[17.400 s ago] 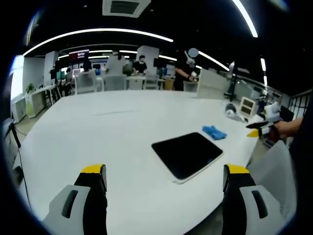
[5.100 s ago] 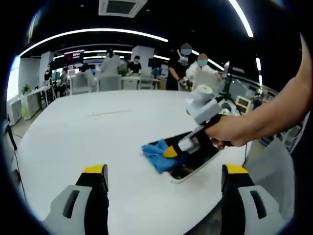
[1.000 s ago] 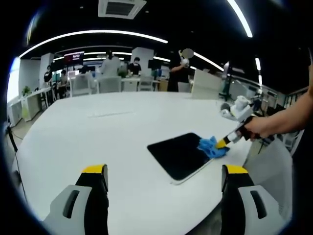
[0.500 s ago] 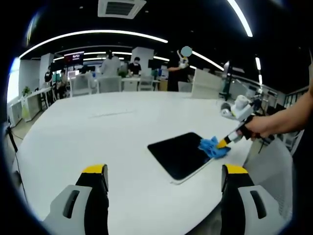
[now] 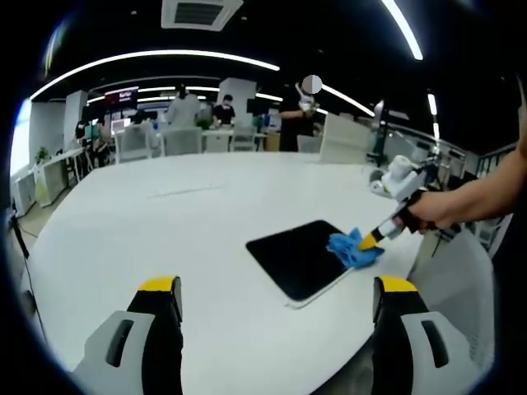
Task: Wipe the mirror surface with the cleaning cloth until all visible marks leave the cleaned area.
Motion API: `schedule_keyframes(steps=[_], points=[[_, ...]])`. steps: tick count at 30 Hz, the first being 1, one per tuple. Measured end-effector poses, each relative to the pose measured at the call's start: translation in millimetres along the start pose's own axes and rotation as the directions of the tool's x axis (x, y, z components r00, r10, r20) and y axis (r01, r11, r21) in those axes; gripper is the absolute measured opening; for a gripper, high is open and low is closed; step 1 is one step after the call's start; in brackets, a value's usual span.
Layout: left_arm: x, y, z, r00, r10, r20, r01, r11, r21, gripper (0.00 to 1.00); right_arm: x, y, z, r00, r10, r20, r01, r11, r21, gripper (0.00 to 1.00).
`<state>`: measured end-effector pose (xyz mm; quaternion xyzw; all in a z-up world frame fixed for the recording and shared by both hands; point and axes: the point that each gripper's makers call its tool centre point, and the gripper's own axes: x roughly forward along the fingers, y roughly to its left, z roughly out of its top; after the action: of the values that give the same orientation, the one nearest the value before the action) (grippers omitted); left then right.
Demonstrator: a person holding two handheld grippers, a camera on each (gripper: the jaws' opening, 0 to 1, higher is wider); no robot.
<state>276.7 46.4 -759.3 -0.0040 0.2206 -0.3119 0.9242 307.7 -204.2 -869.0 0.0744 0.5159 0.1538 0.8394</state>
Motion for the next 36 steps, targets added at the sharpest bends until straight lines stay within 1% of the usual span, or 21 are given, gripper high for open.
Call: schedule_keyframes(steps=[8, 16, 36], points=[[0.3, 0.2, -1.7, 1.000, -0.002, -0.007, 0.002, 1.000, 0.006, 0.96, 9.3, 23.7, 2.7, 1.000, 0.026, -0.012, -0.026, 0.999, -0.029, 0.00], [0.0, 0.6, -0.2, 1.000, -0.002, 0.000, 0.002, 1.000, 0.000, 0.96, 20.0, 50.7, 5.8, 0.998, 0.058, -0.022, -0.059, 0.997, -0.045, 0.00], [0.2, -1.1, 0.5, 1.000, -0.014, 0.004, 0.014, 1.000, -0.002, 0.96, 40.0, 103.6, 8.6, 0.993, 0.109, -0.049, -0.113, 0.989, -0.091, 0.00]])
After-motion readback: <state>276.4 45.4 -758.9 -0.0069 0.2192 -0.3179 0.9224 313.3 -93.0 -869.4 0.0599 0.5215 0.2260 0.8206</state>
